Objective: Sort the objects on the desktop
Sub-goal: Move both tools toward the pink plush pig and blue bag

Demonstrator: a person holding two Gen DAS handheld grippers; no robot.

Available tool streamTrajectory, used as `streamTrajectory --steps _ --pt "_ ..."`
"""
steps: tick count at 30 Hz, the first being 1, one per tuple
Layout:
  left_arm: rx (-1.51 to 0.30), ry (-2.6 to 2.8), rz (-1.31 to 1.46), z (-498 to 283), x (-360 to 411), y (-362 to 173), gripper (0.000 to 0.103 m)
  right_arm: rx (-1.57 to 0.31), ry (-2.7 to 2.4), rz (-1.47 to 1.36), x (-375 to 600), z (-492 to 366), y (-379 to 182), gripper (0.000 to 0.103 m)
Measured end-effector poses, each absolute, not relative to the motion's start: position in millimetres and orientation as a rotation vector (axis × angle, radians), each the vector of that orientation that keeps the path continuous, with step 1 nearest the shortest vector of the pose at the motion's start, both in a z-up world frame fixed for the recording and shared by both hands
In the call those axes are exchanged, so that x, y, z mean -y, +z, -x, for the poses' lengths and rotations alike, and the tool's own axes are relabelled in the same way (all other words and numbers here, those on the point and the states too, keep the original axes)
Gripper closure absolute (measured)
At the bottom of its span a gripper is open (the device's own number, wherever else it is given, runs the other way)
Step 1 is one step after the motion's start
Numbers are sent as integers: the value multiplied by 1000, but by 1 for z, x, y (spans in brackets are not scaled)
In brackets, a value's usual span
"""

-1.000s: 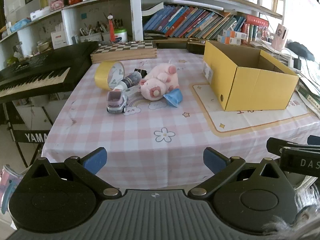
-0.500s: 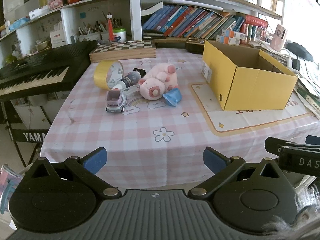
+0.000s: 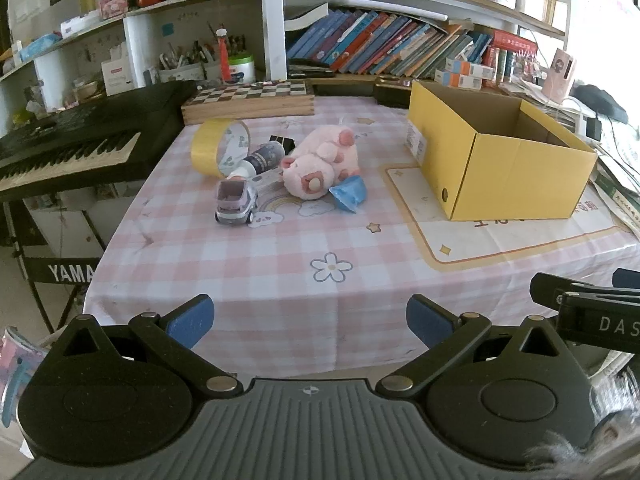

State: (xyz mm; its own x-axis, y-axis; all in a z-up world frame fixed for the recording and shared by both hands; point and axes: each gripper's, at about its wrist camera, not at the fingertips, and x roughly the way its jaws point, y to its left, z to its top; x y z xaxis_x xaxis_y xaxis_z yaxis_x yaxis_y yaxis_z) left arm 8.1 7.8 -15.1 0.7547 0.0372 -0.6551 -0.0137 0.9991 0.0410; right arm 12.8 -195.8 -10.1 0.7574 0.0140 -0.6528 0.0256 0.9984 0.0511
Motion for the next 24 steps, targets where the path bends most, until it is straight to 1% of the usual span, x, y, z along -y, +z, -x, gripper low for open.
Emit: streamTrajectory --steps 24 --pt "-708 40 -36 -8 -18 -5 0 -695 11 -48 188 -10 -3 0"
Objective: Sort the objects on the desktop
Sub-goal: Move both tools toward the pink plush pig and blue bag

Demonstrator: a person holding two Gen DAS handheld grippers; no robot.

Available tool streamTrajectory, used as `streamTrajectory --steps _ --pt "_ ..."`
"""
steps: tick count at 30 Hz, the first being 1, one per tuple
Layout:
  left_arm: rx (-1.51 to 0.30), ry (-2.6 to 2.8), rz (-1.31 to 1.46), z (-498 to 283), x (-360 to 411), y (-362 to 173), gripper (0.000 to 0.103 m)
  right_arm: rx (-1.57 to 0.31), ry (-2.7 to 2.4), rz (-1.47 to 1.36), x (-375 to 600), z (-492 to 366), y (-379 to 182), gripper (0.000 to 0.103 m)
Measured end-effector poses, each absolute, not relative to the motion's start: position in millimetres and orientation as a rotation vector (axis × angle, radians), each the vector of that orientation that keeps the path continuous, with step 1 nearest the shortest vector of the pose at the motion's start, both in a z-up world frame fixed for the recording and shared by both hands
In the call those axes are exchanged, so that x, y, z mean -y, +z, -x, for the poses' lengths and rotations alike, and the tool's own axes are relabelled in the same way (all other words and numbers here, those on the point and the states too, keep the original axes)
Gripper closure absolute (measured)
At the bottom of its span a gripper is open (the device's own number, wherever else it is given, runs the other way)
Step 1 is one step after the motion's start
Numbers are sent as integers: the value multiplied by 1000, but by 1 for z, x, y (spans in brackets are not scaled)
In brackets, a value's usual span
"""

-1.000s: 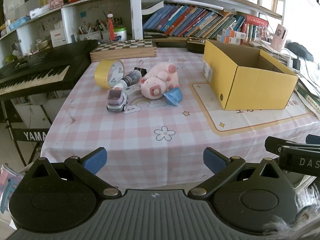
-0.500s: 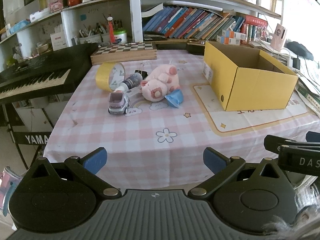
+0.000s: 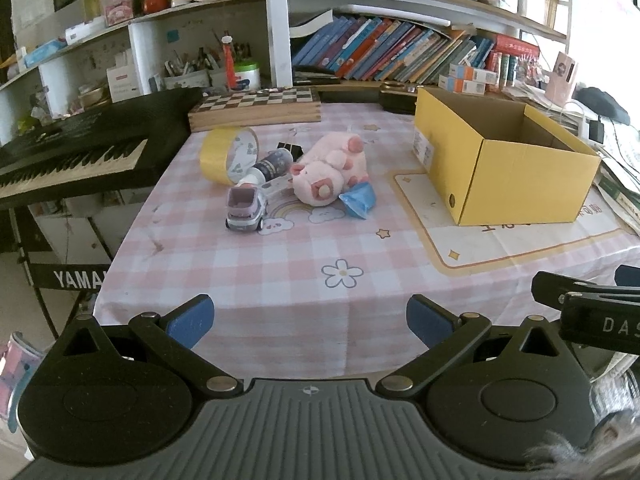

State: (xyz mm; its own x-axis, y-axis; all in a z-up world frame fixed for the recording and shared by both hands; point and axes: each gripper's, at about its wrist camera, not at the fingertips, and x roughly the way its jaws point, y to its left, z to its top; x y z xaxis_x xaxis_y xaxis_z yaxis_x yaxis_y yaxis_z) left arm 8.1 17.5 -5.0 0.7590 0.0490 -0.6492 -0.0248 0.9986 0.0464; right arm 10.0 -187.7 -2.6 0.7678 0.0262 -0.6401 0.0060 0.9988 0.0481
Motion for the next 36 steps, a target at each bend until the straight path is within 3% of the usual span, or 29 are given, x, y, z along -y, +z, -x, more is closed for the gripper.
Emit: streamTrajectory --steps 36 --pt "-752 207 69 -9 -70 -20 0 -740 242 55 124 -35 -10 0"
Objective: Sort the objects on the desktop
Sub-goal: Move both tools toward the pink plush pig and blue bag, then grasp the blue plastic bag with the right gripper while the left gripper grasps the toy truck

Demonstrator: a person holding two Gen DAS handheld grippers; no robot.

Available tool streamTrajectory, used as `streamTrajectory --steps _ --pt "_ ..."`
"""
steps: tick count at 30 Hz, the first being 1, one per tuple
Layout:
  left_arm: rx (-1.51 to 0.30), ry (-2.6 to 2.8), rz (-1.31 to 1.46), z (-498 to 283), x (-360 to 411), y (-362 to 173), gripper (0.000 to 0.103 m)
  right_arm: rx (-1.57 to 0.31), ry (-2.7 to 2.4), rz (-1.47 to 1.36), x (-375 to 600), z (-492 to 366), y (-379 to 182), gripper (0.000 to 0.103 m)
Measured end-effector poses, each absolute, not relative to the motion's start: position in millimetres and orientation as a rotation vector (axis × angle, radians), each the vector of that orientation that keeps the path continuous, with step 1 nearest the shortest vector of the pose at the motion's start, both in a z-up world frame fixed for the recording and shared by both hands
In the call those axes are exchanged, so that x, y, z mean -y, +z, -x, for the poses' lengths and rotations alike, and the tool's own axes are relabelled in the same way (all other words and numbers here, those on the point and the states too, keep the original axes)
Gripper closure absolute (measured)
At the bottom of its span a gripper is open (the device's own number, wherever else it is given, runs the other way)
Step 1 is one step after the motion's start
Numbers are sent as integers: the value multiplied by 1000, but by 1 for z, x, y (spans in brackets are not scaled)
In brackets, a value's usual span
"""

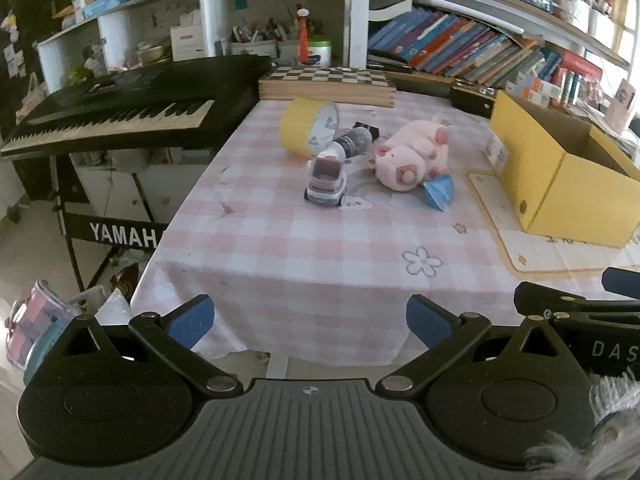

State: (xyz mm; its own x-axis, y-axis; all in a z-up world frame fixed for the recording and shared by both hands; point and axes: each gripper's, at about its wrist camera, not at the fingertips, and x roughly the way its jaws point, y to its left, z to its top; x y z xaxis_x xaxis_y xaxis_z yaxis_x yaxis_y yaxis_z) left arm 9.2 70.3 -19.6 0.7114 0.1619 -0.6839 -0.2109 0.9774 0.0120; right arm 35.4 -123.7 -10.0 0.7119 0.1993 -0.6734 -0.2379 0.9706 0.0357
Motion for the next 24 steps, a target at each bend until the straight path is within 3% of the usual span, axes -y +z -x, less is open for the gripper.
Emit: streamTrajectory --steps 14,21,24 --pt "-732 245 79 -76 -88 -20 0 -776 347 106 108 -107 -21 1" --pt "-747 229 49 -119 -94 -28 3 -766 401 162 97 -147 -34 11" --pt "-757 219 40 -137 -96 -33 9 -768 416 179 93 -164 -41 17"
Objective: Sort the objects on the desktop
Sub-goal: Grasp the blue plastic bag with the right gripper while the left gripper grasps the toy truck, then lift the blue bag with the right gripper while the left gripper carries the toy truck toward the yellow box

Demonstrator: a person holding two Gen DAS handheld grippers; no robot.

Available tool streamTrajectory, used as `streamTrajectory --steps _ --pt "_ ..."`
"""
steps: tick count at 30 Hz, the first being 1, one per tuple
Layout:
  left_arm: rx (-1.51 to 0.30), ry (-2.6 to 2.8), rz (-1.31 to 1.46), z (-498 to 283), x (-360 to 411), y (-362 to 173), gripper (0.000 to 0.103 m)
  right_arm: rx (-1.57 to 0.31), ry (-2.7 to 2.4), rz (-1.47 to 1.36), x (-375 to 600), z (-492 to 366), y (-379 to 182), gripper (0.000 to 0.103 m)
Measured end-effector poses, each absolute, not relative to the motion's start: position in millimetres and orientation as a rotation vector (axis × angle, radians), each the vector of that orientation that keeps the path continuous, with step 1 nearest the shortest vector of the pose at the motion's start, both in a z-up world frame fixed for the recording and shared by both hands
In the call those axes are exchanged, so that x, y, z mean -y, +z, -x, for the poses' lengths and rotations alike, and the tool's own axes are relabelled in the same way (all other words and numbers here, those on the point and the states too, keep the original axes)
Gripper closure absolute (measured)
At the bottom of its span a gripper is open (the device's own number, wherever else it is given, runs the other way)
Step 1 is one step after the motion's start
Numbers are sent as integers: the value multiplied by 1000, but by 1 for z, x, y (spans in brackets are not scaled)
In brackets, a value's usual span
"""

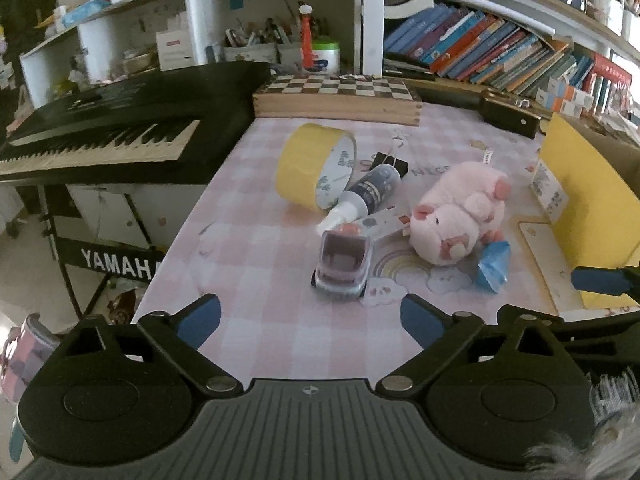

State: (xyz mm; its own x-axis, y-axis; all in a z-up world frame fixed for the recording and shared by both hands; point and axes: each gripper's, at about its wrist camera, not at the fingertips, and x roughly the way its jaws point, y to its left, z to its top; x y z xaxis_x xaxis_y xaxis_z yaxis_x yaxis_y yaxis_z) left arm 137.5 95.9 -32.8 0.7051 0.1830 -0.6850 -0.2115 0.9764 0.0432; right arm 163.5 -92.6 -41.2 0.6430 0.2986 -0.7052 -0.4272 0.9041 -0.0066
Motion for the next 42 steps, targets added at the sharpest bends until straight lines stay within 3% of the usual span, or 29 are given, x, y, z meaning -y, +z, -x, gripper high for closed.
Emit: streamTrajectory --steps 7,16,26,28,30,42 --pt "-793 188 21 -175 -98 -48 25 -786 442 215 86 -194 -55 18" --pt "-835 131 -18 -208 -93 -61 38 -822 461 228 81 -216 -67 20" --pt "-877 117 1 -216 -97 -72 53 -846 506 217 77 -227 -72 47" --pt "-876 107 11 -217 -97 -72 60 -841 511 219 76 -227 -72 53" --pt "-877 109 14 -217 -97 -72 61 -840 514 215 76 -227 -71 61" --pt "-818 125 119 -191 -104 -47 63 -791 501 161 82 -215 -47 63"
